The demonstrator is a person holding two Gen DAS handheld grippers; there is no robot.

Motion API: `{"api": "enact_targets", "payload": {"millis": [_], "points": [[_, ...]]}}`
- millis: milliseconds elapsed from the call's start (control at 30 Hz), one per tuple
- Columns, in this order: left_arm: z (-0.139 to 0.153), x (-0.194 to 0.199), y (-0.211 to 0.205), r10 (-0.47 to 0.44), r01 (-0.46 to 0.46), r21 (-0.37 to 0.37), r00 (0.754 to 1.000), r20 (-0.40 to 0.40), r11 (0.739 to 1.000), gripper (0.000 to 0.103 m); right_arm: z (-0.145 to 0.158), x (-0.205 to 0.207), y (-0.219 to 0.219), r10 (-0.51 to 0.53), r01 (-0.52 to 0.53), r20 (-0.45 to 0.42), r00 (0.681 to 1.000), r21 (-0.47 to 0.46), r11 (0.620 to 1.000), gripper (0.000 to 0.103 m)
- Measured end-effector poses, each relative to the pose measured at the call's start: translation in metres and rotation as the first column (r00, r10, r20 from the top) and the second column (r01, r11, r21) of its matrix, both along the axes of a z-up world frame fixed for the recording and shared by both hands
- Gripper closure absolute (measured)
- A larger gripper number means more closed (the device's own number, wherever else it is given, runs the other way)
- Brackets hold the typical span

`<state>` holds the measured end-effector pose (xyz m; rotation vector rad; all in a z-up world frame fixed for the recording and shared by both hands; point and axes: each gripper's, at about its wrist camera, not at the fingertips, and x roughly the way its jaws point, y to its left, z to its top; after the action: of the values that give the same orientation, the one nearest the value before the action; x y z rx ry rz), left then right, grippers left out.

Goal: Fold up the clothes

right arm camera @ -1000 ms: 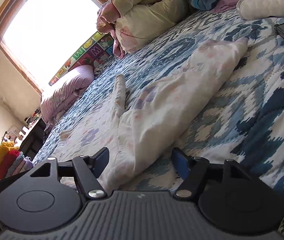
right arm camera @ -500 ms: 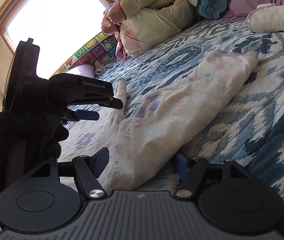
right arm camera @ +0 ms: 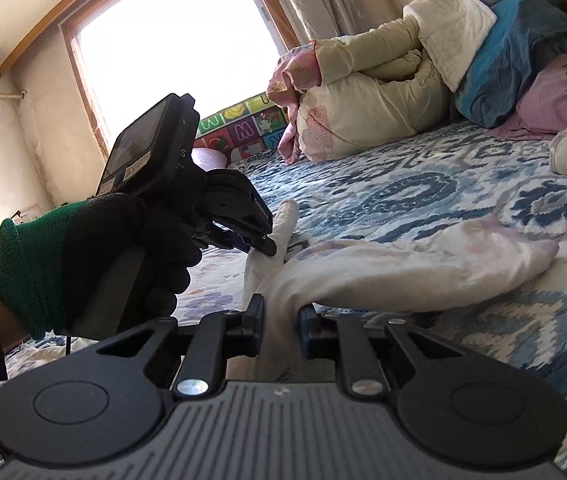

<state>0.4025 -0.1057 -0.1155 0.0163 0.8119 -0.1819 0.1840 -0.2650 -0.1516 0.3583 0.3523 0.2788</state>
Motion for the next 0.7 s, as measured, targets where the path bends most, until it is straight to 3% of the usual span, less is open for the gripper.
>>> {"api": "enact_targets", "payload": {"millis": [100, 200, 467, 600, 700], "points": [[0.002, -0.002, 0.026, 0.032, -0.032, -0.067, 0.999, -0.004, 0.997, 0.095, 0.007, -0.004, 0.021, 0.054, -0.05, 0.052, 0.997, -0.062, 0.997, 0.085], [-0.003, -0.002, 0.039, 0.043, -0.044, -0.087, 0.999, -0.012, 0.995, 0.095, 0.01, -0.005, 0.042, 0.123, -0.113, 0.075, 0.989, -0.13, 0.985, 0.085], [-0.025, 0.005, 0.068, 0.084, -0.092, -0.16, 0.995, -0.059, 0.983, 0.093, 0.002, -0.004, 0.103, 0.297, -0.278, 0.026, 0.955, -0.281, 0.918, 0.085], [-0.026, 0.005, 0.085, 0.11, -0.119, -0.196, 0.992, -0.056, 0.973, 0.08, -0.006, -0.001, 0.119, 0.339, -0.334, -0.039, 0.94, -0.309, 0.891, 0.085], [-0.014, 0.008, 0.087, 0.121, -0.119, -0.196, 0.993, -0.001, 0.973, 0.058, -0.004, -0.002, 0.117, 0.347, -0.345, -0.046, 0.937, -0.296, 0.891, 0.085]]}}
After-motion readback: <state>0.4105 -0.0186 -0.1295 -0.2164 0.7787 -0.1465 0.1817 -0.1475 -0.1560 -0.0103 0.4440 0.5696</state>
